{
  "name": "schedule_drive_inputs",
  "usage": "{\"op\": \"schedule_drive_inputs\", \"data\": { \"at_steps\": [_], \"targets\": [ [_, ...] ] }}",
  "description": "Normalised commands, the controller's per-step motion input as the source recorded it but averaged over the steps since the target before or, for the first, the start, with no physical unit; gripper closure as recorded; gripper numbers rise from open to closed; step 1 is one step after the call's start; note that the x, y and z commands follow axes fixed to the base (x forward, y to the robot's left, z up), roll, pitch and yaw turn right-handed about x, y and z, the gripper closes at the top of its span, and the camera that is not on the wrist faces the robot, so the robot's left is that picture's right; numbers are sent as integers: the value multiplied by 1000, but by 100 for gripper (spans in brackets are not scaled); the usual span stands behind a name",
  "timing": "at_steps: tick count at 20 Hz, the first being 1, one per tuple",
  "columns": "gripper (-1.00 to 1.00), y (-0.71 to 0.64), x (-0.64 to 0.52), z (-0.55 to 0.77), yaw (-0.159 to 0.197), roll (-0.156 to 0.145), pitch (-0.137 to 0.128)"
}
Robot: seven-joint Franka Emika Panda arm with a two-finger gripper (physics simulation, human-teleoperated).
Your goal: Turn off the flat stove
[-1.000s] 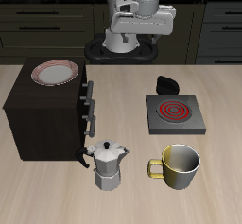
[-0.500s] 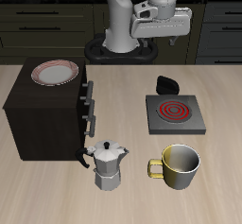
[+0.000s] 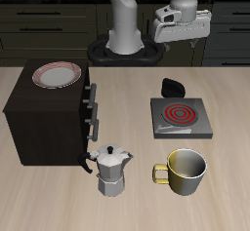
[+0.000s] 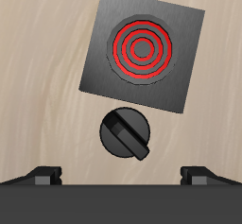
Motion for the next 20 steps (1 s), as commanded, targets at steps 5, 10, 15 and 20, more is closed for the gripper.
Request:
{"op": "schedule_drive_inputs", "data": {
  "at_steps": [5,10,15,20],
  "targets": [
    [-100,233,-95,-171,100,-27,16],
    [-100,-19,-101,-129,117,-3,-25],
    [-100,-165,-66,-22,112,42,44],
    [-100,-158,-32,10,96,13,-15]
  ]
}}
